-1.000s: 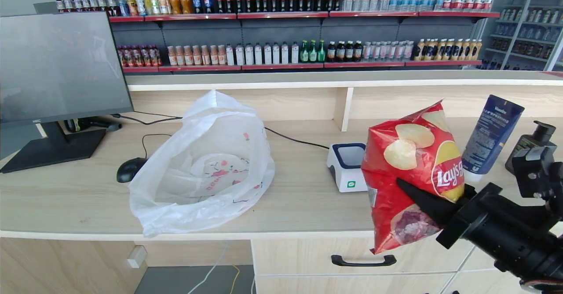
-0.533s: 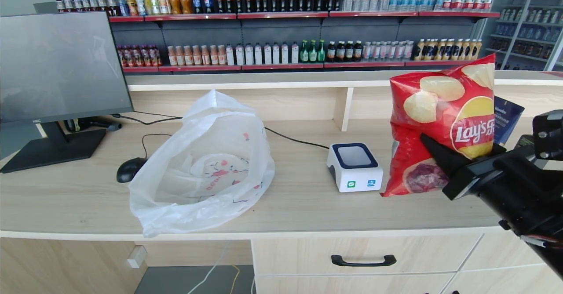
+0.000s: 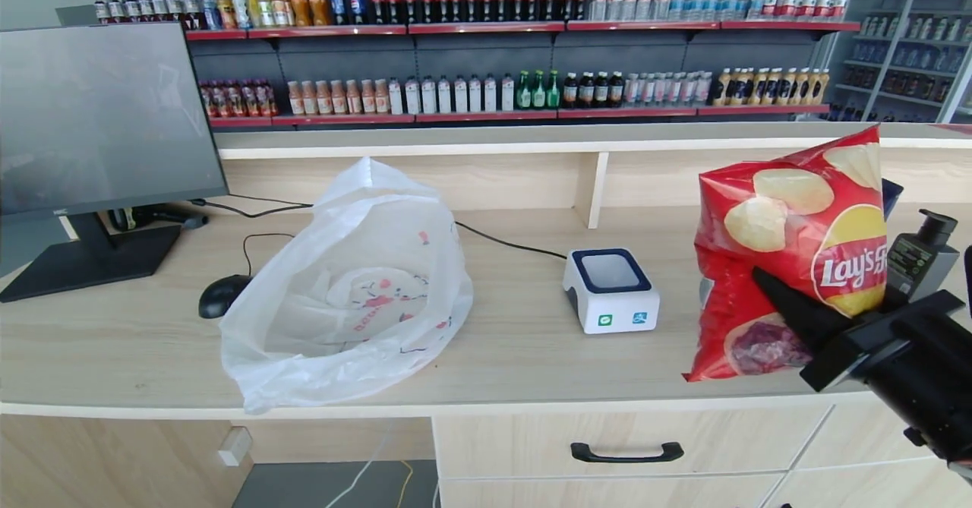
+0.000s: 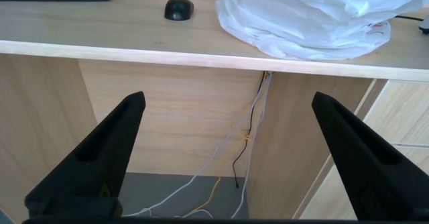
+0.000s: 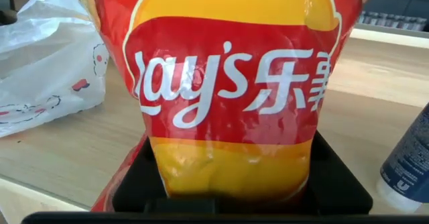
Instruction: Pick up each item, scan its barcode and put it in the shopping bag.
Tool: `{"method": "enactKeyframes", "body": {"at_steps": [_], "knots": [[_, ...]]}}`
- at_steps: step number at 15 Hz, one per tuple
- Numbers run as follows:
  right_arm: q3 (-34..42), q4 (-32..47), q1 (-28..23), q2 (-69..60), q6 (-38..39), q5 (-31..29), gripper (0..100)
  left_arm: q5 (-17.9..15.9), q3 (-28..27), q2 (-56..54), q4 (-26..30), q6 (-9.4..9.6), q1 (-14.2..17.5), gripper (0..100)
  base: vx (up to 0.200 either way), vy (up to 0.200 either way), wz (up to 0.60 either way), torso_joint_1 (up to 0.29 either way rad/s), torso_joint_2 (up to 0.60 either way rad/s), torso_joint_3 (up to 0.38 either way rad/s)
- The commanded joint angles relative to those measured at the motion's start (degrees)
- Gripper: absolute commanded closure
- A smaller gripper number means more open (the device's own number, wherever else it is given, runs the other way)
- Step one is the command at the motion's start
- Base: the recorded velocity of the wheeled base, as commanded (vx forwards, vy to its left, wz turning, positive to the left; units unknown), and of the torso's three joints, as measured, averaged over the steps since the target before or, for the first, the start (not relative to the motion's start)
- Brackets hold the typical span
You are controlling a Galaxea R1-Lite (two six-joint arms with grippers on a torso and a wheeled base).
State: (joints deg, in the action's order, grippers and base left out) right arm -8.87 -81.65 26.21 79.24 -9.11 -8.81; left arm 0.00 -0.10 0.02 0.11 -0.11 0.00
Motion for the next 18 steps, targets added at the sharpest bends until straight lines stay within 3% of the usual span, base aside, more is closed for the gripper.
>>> {"method": "enactKeyframes", "body": {"at_steps": [1,9,11,13,14,15,18], "knots": [[1.1,0.0,0.1,-1.8,0.0,0.8,100,0.0,0.0,0.0,0.0,-0.07,0.1,0,0.000,0.200,0.00,-0.002,0.01,0.007],[-0.6,1.1,0.0,-1.5,2.9,1.7,100,0.0,0.0,0.0,0.0,0.02,0.0,0,0.000,0.200,0.00,0.005,0.00,0.000],[-0.5,0.9,-0.3,-1.4,2.7,0.8,100,0.0,0.0,0.0,0.0,0.11,0.0,0,0.000,0.000,0.00,0.000,0.00,0.000],[-0.3,-0.6,-0.5,-1.5,2.3,-5.7,100,0.0,0.0,0.0,0.0,0.11,0.0,0,0.000,0.000,0.00,0.000,0.00,0.000],[-0.3,-0.6,-0.5,-1.5,2.3,-5.7,100,0.0,0.0,0.0,0.0,0.11,0.0,0,0.000,0.000,0.00,0.000,0.00,0.000],[3.0,-2.1,-1.5,-2.2,2.9,-10.8,100,0.0,0.0,0.0,0.0,0.11,0.0,0,0.000,0.000,0.00,0.000,0.00,0.000],[7.1,-2.2,-1.5,-3.7,3.9,-10.9,100,0.0,0.0,0.0,0.0,0.11,0.0,0,0.000,0.000,0.00,0.000,0.00,0.000]]}}
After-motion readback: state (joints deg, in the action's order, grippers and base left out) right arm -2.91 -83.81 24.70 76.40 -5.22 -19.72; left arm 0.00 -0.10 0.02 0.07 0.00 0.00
